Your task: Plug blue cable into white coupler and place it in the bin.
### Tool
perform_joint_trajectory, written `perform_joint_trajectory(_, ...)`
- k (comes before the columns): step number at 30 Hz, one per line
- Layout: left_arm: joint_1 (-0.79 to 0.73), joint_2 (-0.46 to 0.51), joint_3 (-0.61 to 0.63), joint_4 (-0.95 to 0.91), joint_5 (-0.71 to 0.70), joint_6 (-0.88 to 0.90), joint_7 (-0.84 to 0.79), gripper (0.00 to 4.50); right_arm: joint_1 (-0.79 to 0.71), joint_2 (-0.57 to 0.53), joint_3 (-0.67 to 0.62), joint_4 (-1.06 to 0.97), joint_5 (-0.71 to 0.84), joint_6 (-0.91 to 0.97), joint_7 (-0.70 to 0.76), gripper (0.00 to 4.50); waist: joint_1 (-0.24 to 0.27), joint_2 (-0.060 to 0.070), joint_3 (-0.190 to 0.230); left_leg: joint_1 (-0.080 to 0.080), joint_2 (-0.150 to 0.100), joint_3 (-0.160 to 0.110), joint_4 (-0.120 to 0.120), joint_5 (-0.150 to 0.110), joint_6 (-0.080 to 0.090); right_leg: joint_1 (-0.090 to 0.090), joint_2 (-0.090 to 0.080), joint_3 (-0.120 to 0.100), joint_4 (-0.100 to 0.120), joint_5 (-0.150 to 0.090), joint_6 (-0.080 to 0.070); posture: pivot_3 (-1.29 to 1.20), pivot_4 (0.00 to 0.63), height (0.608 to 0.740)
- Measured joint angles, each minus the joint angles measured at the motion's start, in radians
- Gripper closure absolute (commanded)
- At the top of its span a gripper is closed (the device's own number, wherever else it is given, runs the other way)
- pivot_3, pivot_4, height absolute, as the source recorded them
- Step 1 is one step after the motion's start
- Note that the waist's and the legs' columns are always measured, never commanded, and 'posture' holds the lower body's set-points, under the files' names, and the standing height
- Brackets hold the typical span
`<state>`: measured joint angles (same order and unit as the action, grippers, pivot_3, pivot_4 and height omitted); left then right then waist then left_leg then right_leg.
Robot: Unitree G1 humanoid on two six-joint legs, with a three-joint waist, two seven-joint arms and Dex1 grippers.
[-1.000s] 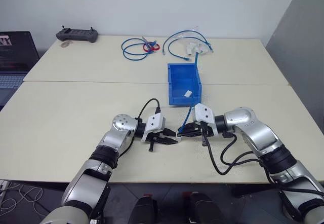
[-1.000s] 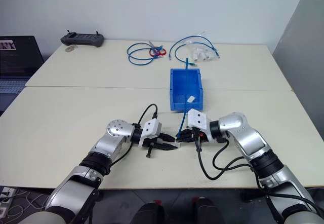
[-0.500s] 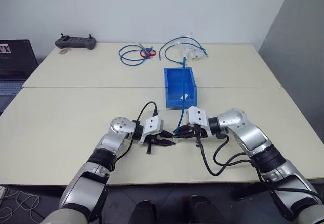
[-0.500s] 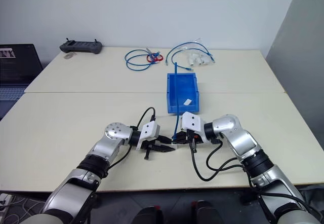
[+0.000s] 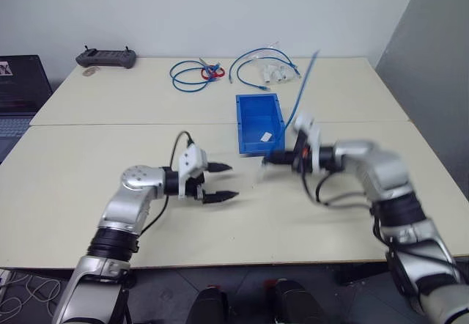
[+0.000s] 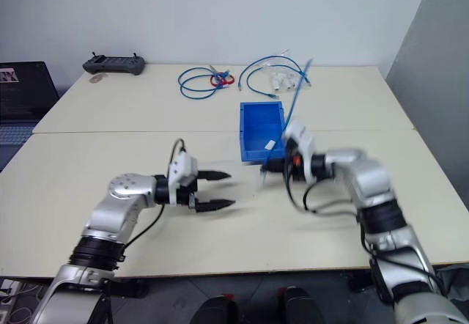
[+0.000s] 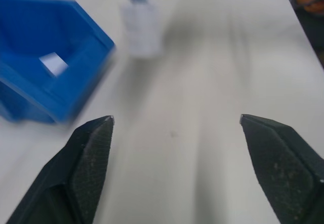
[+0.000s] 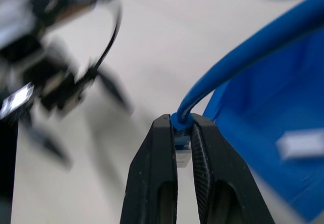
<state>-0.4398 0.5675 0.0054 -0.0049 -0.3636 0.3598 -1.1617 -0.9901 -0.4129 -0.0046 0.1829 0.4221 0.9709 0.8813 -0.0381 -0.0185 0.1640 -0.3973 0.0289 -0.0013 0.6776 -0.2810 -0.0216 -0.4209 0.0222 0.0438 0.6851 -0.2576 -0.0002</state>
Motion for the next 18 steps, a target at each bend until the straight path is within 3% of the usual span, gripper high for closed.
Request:
perform_joint_trajectory(4,0.028,0.022,0.131,-0.217,-0.136,0.229,0.175,0.02,-0.233,0.013,-0.052,0.354,-0.048,-0.019,-0.117,4.36,0.004,0.0,0.0,-0.001,-0.001,0.0,-0.002,0.0,0.0,0.0,0.0,0.0,-0.004,0.0,-0.001,0.0,0.15,0.74)
perform_joint_trajectory(9,0.007,0.031,0.245,-0.267,-0.245,0.392,0.315,0.02,-0.311,0.062,-0.021,0.712,-0.142,-0.172,-0.162,4.36,0.005,0.0,0.002,-0.003,-0.004,0.004,-0.002,0.0,0.0,-0.001,-0.003,0.001,-0.005,0.0,0.0,0.0,0.15,0.74)
perform_joint_trajectory(10,0.005,0.034,0.251,-0.268,-0.257,0.408,0.331,0.0,-0.336,0.075,-0.017,0.774,-0.161,-0.212,-0.168,3.68,0.004,0.0,0.002,-0.003,-0.004,0.004,-0.002,0.0,0.0,-0.002,-0.004,0.001,-0.005,0.0,0.0,0.0,0.15,0.74)
perform_joint_trajectory(18,0.016,0.028,0.243,-0.313,-0.29,0.436,0.405,0.0,-0.443,0.089,-0.014,0.99,-0.245,-0.406,-0.194,1.75,0.006,0.0,0.002,-0.003,-0.004,0.003,-0.002,0.0,0.0,-0.001,-0.004,0.001,-0.005,0.0,0.0,0.0,0.15,0.74)
